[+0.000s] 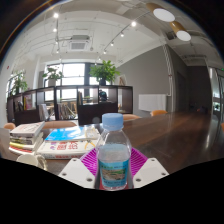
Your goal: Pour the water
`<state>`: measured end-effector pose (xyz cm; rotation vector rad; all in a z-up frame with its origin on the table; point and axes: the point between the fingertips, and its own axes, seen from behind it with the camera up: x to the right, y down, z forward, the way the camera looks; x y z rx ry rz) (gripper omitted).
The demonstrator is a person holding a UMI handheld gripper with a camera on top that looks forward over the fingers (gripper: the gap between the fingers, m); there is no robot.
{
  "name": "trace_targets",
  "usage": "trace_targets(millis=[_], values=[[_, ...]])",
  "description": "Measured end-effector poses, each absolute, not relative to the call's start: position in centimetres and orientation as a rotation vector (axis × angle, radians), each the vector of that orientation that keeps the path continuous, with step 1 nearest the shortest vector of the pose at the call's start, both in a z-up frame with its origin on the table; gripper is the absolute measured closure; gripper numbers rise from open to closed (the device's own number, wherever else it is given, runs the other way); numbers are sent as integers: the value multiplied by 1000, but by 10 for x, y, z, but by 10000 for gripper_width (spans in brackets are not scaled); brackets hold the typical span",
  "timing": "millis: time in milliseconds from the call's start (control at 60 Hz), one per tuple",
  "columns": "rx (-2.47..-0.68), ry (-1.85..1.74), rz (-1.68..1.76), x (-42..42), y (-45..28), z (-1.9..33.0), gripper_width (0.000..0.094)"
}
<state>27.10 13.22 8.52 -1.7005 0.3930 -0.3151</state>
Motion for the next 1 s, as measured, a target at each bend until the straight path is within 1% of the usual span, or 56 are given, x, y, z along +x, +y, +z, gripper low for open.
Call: trace_targets(millis=[150,183,200,250,300,350,417,533,667,783,1000], values=[[-1714,389,-324,270,132,84,457],[-1728,379,-333,270,132,81,399],[-1738,376,-338,271,130,80,336],[-1770,387,-359,274,120,74,196],[-1808,399,-377,273,111,65,135],[-1844,380,-386,265,99,59,123],[-1883,361,-380,252,81,52,131],[-1940,315,-329,212,44,43,125],[-1952,250,-222,151,1,47,117],[-1957,178,-109,101,-33,59,119],[-1926,81,-48,43,-77,96,116]])
